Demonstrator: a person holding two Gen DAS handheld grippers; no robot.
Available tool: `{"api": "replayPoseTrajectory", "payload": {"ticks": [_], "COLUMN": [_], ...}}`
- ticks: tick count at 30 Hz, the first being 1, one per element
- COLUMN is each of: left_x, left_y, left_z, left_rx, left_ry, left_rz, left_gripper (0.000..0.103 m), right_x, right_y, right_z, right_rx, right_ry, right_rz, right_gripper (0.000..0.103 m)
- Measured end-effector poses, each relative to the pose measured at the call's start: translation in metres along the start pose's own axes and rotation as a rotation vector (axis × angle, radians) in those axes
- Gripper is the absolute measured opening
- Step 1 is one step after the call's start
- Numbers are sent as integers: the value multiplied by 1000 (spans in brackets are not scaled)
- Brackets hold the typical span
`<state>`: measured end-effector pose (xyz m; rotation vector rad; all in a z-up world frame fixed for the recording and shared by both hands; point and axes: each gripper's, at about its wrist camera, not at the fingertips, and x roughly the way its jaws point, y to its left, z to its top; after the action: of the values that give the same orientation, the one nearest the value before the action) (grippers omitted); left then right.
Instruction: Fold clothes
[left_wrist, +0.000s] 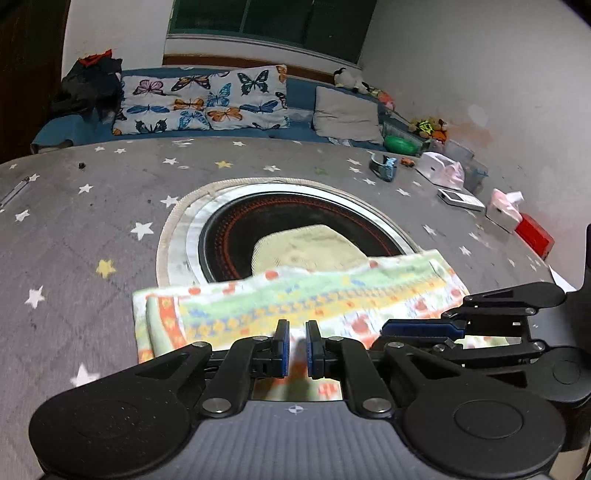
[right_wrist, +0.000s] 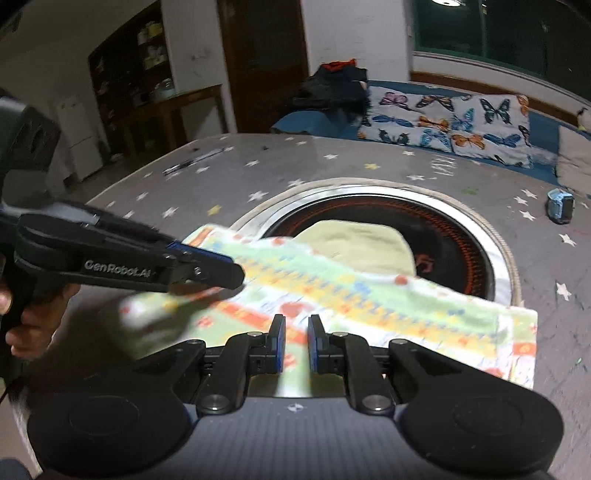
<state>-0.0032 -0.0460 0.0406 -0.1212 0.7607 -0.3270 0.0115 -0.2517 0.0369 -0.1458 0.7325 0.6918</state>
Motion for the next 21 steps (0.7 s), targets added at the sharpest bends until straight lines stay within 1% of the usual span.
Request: {"api": "replayPoseTrajectory", "payload": {"ticks": [5,9,16,18,21], "left_x": [-15,-21,-28,-30,-32], "left_y": [-6,-7,-3,-1,0], "left_z": [-21,-34,-38,-39,-39], "left_rx": [3,7,-17,-30,-41], "left_ry": [2,0,-17,-20,-25], "left_rz": [-17,-9,-6,-3,-4], "left_gripper": [10,10,10,10,10], "right_x": [-17,-33,-58,-65,-75], "right_y": [18,23,-13,-23,-37], "right_z": [-16,-36,-52,-57,-56], "right_rx": [-38,-54,97,129,174], "right_ry": [2,-5,-28,-28,-45], "right_rz": [11,-4,-77,-112,-146], "right_gripper": [13,14,15,15,15]}}
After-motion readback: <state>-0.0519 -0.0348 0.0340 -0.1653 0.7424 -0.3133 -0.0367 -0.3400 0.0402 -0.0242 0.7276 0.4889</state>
